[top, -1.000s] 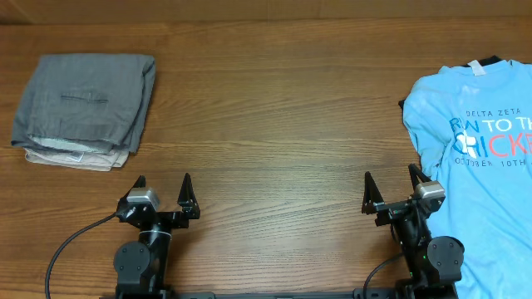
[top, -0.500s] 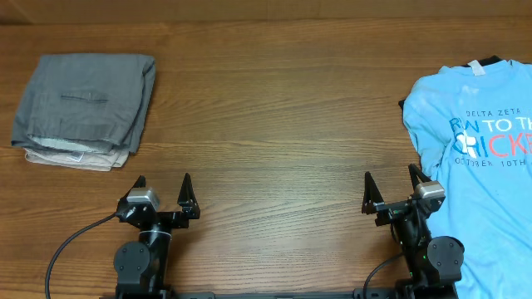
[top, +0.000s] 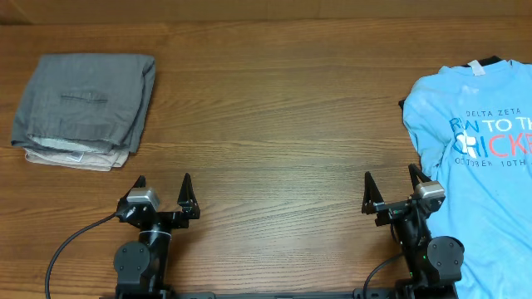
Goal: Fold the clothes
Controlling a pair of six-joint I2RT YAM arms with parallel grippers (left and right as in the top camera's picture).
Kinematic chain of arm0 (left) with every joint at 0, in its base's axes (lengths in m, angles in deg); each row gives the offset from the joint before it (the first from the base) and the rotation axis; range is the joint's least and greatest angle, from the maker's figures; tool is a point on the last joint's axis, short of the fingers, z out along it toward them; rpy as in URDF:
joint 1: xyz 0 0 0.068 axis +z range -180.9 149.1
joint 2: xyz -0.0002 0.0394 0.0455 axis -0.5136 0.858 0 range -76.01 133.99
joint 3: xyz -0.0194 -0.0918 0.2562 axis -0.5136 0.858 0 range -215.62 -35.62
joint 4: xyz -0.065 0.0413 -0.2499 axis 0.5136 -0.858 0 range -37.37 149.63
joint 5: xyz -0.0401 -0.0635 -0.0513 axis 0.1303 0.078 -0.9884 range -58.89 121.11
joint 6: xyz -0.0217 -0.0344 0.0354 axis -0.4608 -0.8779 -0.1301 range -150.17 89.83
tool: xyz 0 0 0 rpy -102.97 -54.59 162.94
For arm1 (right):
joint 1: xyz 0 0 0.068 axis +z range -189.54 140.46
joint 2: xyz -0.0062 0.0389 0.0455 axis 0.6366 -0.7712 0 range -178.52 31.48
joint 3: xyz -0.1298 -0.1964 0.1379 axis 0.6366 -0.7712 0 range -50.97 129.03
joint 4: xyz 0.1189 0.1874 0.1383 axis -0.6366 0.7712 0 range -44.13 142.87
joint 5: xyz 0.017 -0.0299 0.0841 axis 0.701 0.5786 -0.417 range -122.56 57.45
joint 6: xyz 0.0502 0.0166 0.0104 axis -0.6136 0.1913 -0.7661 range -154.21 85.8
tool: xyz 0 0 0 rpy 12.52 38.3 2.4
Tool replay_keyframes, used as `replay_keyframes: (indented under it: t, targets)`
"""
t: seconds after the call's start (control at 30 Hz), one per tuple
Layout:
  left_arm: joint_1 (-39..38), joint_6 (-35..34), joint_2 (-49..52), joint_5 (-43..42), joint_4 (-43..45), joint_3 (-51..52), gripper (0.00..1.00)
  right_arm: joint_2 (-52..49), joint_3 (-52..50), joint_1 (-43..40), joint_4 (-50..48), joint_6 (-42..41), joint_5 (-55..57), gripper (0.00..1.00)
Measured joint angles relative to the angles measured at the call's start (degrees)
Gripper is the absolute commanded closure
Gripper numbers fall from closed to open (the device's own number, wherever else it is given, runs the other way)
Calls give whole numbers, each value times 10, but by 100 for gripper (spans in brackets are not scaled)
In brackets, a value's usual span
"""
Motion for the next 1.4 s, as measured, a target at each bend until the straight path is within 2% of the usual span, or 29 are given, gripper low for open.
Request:
replay_keyframes:
  t: [1.03, 1.3, 1.4]
  targets:
    - [0, 0, 0, 0, 0, 0, 0, 0, 0, 0, -2, 0, -1, 0]
    - [0, 0, 0, 0, 0, 0, 0, 0, 7, 0, 37, -92, -12, 0]
    - [0, 0, 0, 0, 0, 0, 0, 0, 55, 0, 76, -115, -11, 0]
